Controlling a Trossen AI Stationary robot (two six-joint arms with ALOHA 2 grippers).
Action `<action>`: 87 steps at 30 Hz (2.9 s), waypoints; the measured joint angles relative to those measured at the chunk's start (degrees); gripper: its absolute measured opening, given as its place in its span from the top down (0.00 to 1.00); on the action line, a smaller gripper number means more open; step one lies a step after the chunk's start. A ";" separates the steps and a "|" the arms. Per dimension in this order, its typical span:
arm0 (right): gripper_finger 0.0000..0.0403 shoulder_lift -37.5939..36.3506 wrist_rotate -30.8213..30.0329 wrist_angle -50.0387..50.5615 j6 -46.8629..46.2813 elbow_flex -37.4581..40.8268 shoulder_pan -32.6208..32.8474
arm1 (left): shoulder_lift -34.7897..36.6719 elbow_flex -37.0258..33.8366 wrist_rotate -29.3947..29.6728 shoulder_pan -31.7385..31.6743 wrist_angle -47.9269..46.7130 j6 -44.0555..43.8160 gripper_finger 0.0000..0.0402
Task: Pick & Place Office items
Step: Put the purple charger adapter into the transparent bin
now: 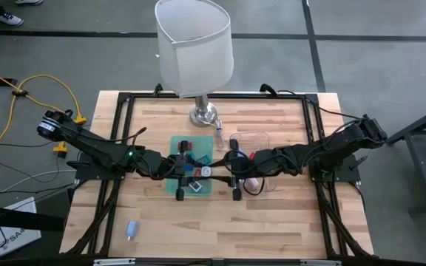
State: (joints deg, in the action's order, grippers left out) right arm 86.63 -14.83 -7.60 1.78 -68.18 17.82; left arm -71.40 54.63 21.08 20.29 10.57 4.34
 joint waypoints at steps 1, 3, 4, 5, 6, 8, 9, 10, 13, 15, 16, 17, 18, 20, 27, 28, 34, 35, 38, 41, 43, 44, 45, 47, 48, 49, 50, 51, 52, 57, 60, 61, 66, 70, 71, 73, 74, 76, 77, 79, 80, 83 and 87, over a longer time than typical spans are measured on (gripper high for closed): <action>0.66 -0.02 0.04 -0.13 0.00 0.00 0.00 | 0.00 0.00 0.00 0.00 0.14 0.00 0.68; 0.66 -0.02 0.15 -0.25 0.00 0.00 -0.02 | 0.00 0.00 0.00 -0.13 0.32 0.15 0.68; 0.66 -0.02 0.17 -0.28 0.02 0.00 -0.08 | 0.00 0.00 0.00 -0.27 0.37 0.18 0.68; 0.66 -0.02 0.23 -0.30 0.01 0.00 -0.23 | 0.00 0.00 0.00 -0.30 0.41 0.20 0.68; 0.66 -0.02 0.26 -0.30 0.00 0.00 -0.31 | 0.00 0.00 0.02 -0.35 0.45 0.20 0.68; 0.66 -0.02 0.26 -0.30 0.01 0.00 -0.44 | 0.00 0.00 -0.17 -0.68 0.72 0.20 0.68; 0.66 -0.02 0.33 -0.30 0.00 0.00 -0.64 | 0.00 0.00 -0.53 -0.77 0.83 0.20 0.68; 0.66 -0.02 0.47 -0.30 0.00 0.00 -0.71 | 0.00 0.00 -0.83 -0.79 0.93 0.20 0.68; 0.66 0.77 1.88 -1.26 0.00 -0.02 -1.22 | 0.04 0.00 -1.01 -0.79 1.11 0.28 0.68; 0.66 0.85 2.30 -1.30 0.00 0.00 -1.29 | 0.07 -0.07 -1.04 -0.76 0.98 0.37 0.68; 0.66 0.85 2.50 -1.26 0.00 0.00 -1.31 | 0.07 -0.07 -1.10 -0.76 1.03 0.35 0.68; 0.66 0.85 2.85 -1.30 0.00 -0.01 -1.39 | 0.07 -0.07 -1.11 -0.76 1.16 0.37 0.68; 0.66 0.85 3.08 -1.40 0.00 0.00 -1.53 | 0.07 -0.07 -1.09 -0.76 1.25 0.42 0.68; 0.66 0.88 3.27 -1.37 0.00 -0.01 -1.68 | 0.07 -0.07 -1.05 -0.76 1.25 0.39 0.68; 0.66 0.96 3.22 -2.03 1.26 -0.01 -1.68 | 0.07 -0.07 -1.01 -0.76 1.46 0.57 0.68; 0.66 0.98 3.21 -2.03 1.30 -0.01 -1.68 | 0.07 -0.07 -1.01 -0.76 1.44 0.57 0.68; 0.66 1.01 2.95 -2.05 1.44 0.00 -1.68 | 0.07 -0.07 -0.96 -0.76 1.30 0.55 0.68; 0.66 1.03 2.95 -2.03 1.46 0.00 -1.68 | 0.07 -0.07 -0.96 -0.76 1.27 0.55 0.68; 0.66 1.03 2.91 -1.99 1.46 0.00 -1.70 | 0.07 -0.07 -0.96 -0.76 1.27 0.52 0.68; 0.66 1.03 2.86 -1.86 1.49 0.00 -1.70 | 0.07 -0.07 -0.94 -0.76 1.22 0.50 0.68; 0.66 1.03 2.86 -1.87 1.49 0.00 -1.70 | 0.07 -0.06 -0.94 -0.76 1.24 0.48 0.68; 0.66 1.03 2.86 -1.85 1.49 0.00 -1.70 | 0.07 -0.04 -0.94 -0.76 1.23 0.46 0.68; 0.66 1.03 2.86 -1.85 1.49 0.00 -1.70 | 0.07 -0.04 -0.94 -0.76 1.22 0.46 0.68; 0.66 1.03 2.86 -1.85 1.49 0.00 -1.70 | 0.07 -0.04 -0.94 -0.76 1.22 0.44 0.68; 0.66 1.03 2.86 -1.83 1.49 0.00 -1.70 | 0.07 -0.04 -0.94 -0.76 1.22 0.44 0.68; 0.66 1.03 2.87 -1.83 1.49 0.00 -1.70 | 0.07 -0.04 -0.94 -0.76 1.22 0.44 0.68; 0.66 1.03 2.88 -1.82 1.49 0.00 -1.70 | 0.07 -0.04 -0.94 -0.76 1.22 0.42 0.68; 0.66 1.03 2.86 -1.83 1.49 0.00 -1.70 | 0.04 -0.04 -0.94 -0.76 1.22 0.42 0.68; 0.66 1.05 2.87 -1.81 1.50 0.00 -1.70 | 0.04 -0.04 -0.94 -0.76 1.22 0.42 0.68; 0.63 1.13 2.79 -2.06 1.71 0.00 -1.75 | -0.02 0.08 -0.90 -0.79 1.44 0.21 0.68; 0.60 1.14 2.72 -1.90 1.74 0.00 -1.79 | -0.02 0.11 -0.70 -0.83 1.27 0.00 0.68; 0.60 1.14 2.74 -1.99 1.73 0.00 -1.77 | -0.02 0.11 -0.70 -0.83 1.33 0.00 0.68; 0.59 1.14 2.84 -1.94 1.70 0.00 -1.75 | -0.02 0.12 -0.74 -0.83 1.29 0.04 0.68; 0.61 1.14 2.84 -1.92 1.70 0.00 -1.75 | -0.02 0.11 -0.81 -0.81 1.25 0.12 0.68; 0.61 1.14 2.84 -1.92 1.69 0.00 -1.75 | -0.02 0.11 -0.83 -0.81 1.25 0.13 0.68; 0.62 1.14 2.84 -1.91 1.69 0.00 -1.75 | -0.02 0.11 -0.83 -0.81 1.24 0.15 0.68; 0.63 1.13 2.86 -1.90 1.72 0.00 -1.75 | -0.02 0.11 -0.87 -0.81 1.24 0.15 0.68; 0.65 1.12 2.84 -1.92 2.20 0.00 -1.75 | -0.02 0.11 -0.95 -0.81 1.23 0.19 0.68; 0.65 1.12 2.84 -1.92 2.32 0.00 -1.75 | -0.02 0.11 -0.94 -0.81 1.22 0.22 0.68; 0.67 1.12 2.84 -1.88 2.36 0.00 -1.75 | -0.02 0.11 -0.90 -0.81 1.20 0.24 0.68; 0.68 1.10 2.84 -1.87 2.36 0.00 -1.75 | -0.02 0.11 -0.89 -0.81 1.20 0.24 0.68; 0.69 1.09 2.84 -1.85 2.37 0.00 -1.75 | -0.02 0.11 -0.81 -0.81 1.12 0.30 0.68; 0.69 1.09 2.84 -1.85 2.40 0.00 -1.75 | -0.02 0.11 -0.82 -0.79 1.11 0.33 0.68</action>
State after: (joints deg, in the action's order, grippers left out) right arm 87.72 -11.99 -9.45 4.19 -68.18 16.08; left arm -71.42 54.74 20.26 19.51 11.68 4.67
